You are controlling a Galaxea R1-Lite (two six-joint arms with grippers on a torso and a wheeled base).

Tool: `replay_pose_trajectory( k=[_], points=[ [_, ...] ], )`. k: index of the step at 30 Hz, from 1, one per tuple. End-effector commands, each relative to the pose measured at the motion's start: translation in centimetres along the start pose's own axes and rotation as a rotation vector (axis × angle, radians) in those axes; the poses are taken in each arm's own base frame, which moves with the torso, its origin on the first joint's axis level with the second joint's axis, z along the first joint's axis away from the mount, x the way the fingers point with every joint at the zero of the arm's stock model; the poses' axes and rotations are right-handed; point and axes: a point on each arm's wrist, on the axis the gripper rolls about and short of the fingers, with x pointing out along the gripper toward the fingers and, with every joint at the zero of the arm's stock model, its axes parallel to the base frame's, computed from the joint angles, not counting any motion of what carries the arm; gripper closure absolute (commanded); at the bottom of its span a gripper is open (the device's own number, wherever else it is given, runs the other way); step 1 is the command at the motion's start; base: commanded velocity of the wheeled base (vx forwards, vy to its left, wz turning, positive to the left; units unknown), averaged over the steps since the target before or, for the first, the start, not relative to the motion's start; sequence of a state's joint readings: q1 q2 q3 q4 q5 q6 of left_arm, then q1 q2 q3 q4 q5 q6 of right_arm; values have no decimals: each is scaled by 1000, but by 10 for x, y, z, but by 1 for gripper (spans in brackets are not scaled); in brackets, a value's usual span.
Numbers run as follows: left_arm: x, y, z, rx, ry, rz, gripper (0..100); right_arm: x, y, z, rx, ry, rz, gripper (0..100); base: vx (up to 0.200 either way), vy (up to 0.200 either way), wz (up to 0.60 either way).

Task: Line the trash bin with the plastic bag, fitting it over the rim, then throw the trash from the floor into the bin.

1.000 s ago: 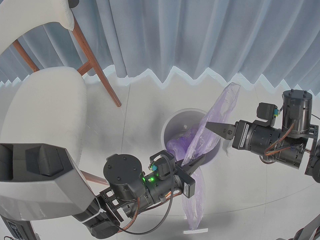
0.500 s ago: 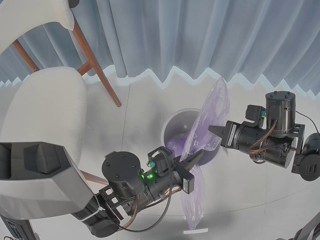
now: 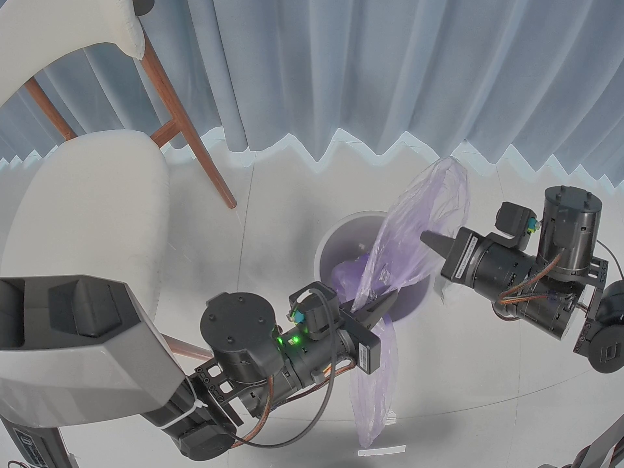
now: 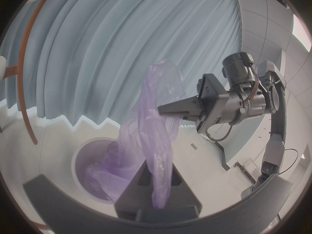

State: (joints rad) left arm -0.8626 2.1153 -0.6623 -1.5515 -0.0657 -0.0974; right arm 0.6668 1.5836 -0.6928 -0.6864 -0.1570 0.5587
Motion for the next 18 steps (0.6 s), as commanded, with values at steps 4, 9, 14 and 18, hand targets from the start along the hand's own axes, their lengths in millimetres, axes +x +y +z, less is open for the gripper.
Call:
replay_pose_trajectory(
  k=[4, 9, 14, 18],
  points=[
    [7, 11, 11, -32, -53, 26, 100, -2, 0, 5, -10, -85, 42, 100, 0, 0, 0],
    [11, 17, 8, -35, -55, 38, 100, 18, 3, 12, -15, -79, 49, 100, 0, 0, 0],
    [15, 27, 4, -50, -53, 59, 100, 23, -9, 8, -16, -78, 15, 100, 0, 0, 0],
    [21, 37, 2, -62, -66, 85, 100, 25, -10, 9, -11, -110, 27, 100, 0, 0, 0]
  ],
)
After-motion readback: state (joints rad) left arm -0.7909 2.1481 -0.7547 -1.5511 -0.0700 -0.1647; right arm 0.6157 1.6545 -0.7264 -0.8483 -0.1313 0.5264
